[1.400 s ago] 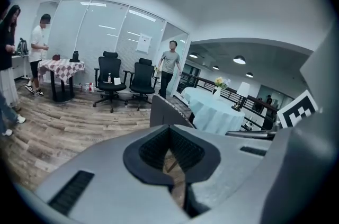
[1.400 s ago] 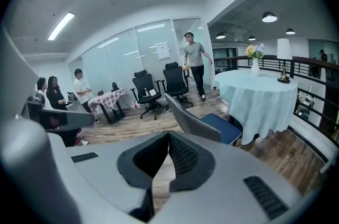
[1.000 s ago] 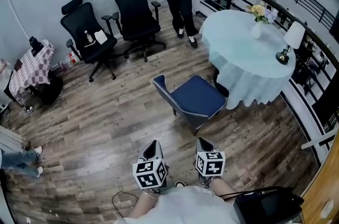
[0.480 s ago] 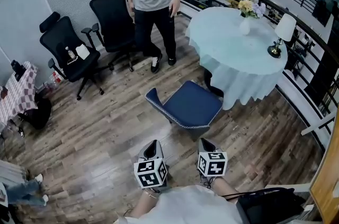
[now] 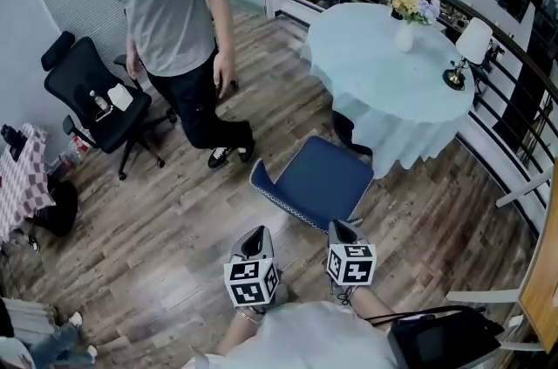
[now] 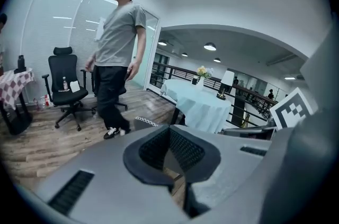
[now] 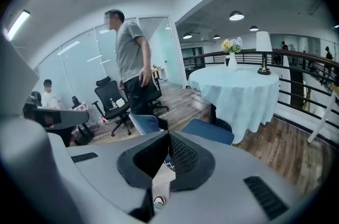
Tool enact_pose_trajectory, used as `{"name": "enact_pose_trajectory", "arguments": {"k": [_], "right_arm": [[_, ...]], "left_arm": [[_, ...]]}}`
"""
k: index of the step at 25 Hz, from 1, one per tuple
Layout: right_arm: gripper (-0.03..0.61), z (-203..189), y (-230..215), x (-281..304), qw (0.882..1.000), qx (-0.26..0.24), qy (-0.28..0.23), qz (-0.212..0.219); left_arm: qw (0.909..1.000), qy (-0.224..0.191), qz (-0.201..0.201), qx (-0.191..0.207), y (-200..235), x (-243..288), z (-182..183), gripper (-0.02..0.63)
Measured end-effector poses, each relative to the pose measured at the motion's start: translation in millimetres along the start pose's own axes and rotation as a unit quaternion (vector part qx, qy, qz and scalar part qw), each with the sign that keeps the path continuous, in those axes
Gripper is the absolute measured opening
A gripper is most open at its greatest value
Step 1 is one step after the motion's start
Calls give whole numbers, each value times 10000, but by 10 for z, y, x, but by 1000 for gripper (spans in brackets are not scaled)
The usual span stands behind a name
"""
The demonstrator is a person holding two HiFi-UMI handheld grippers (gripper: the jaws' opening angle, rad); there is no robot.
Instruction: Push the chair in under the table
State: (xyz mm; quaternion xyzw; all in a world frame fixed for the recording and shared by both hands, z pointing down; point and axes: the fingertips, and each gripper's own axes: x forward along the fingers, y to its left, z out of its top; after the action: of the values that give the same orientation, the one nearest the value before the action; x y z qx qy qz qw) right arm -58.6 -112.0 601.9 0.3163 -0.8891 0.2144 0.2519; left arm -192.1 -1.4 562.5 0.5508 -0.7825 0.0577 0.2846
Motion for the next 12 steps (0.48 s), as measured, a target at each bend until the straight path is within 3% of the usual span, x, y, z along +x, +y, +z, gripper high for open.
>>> {"name": "enact_pose_trajectory", "arguments": {"k": [12], "right_arm": [[18,443,286,599,9979,381,-218,-477]], "left_arm": [[9979,191,-551,299,602,625,501,5]]}}
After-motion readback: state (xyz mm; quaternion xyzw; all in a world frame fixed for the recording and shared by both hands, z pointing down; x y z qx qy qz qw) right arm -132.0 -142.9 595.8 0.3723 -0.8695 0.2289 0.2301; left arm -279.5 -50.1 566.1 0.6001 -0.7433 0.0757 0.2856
